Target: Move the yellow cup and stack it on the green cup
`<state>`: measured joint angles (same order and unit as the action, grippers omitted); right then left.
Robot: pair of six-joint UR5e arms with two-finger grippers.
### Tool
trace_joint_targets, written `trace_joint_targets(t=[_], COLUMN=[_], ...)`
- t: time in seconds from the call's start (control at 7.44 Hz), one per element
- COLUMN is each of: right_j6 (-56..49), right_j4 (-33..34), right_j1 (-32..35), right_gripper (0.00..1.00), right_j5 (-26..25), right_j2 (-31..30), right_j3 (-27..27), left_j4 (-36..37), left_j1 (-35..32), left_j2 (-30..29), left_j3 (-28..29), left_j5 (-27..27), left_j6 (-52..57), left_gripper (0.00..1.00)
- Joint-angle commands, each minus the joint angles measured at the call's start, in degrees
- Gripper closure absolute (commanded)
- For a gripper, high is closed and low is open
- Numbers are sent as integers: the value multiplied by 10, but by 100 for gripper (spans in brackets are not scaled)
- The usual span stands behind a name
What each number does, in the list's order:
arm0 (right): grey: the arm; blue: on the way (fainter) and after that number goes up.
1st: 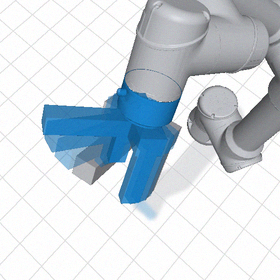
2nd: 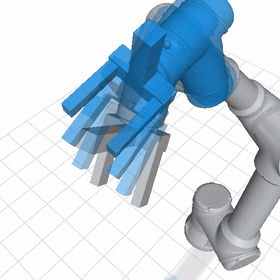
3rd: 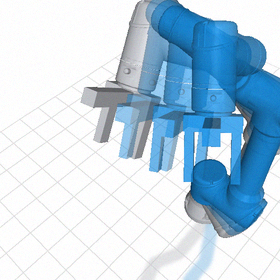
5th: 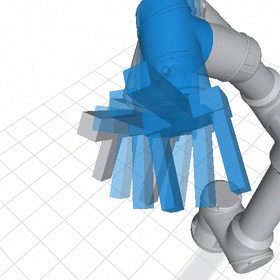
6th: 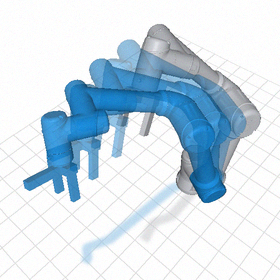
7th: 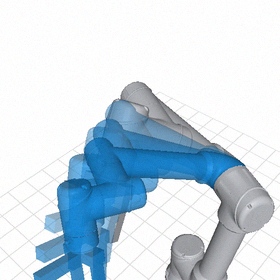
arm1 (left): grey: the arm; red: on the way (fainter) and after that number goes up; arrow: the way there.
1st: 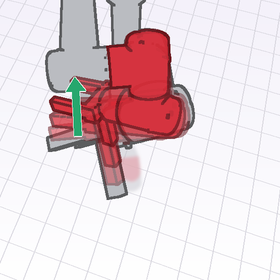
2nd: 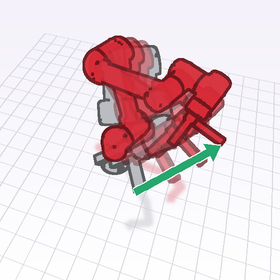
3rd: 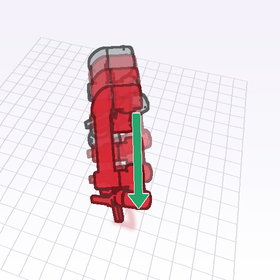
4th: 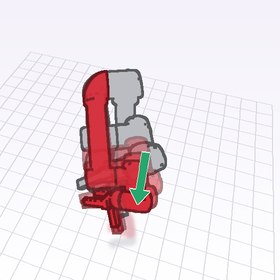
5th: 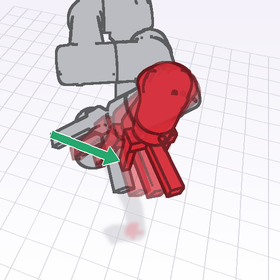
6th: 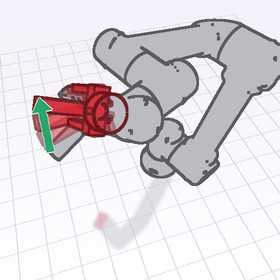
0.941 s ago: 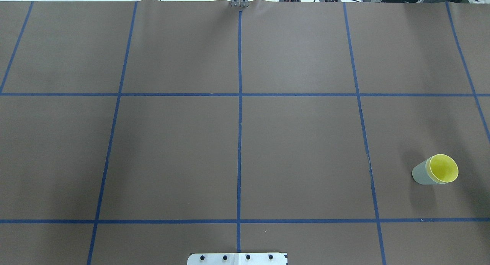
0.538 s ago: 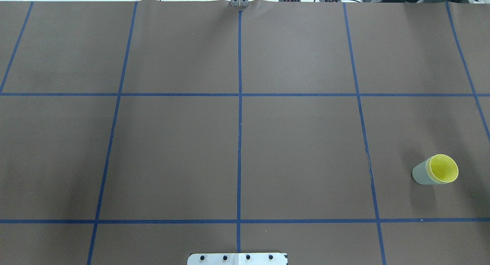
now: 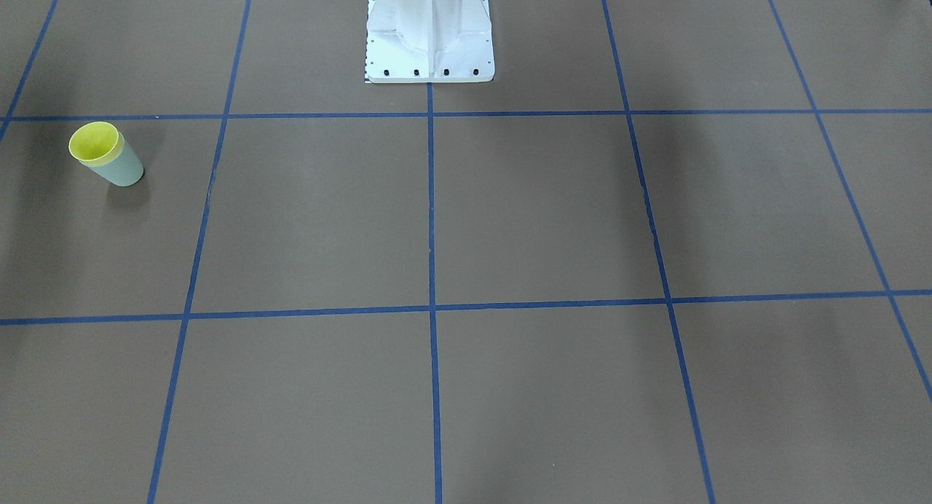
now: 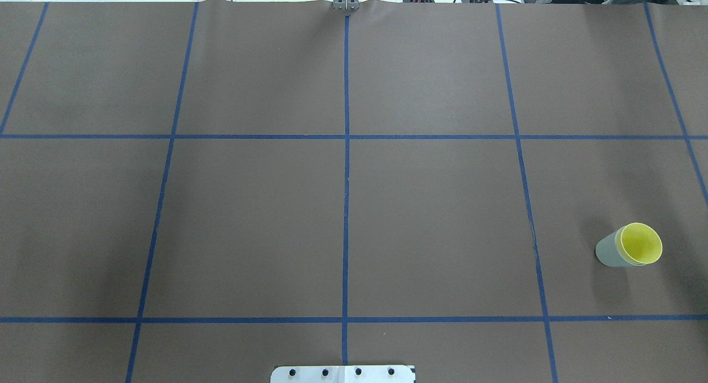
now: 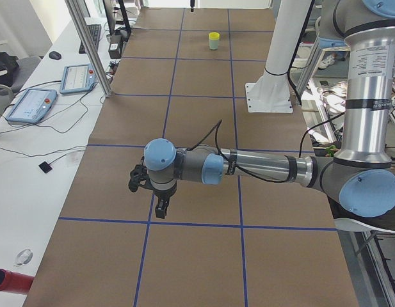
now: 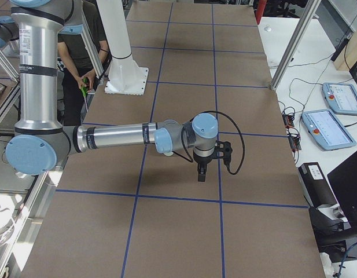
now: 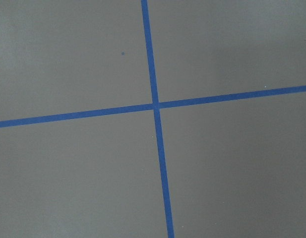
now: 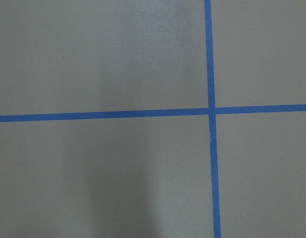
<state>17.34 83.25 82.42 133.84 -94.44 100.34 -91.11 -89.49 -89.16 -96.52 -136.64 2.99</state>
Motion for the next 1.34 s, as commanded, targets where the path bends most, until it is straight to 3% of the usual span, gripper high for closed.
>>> trace_joint_targets(t=[0.0,0.27,0.67,1.21], right_j6=[1,-2,-2,-4], right_j4=[-3,2,10,88], right_j1=[0,-1,-9,-18], right_gripper=[0,0,0,0], right_j5=[-1,-25,-19,-19], right_j2=[-14,-22,-18,6], right_j3=[20,14,13,18], left_j4=[1,1,-4,-4], left_j1=[3,5,5,5], left_j2=[-1,8,20,20], left_j3=[-1,1,5,-1], left_j5=[1,2,1,-1], left_j6=[-14,-24,-24,-24], left_gripper=[0,0,0,0])
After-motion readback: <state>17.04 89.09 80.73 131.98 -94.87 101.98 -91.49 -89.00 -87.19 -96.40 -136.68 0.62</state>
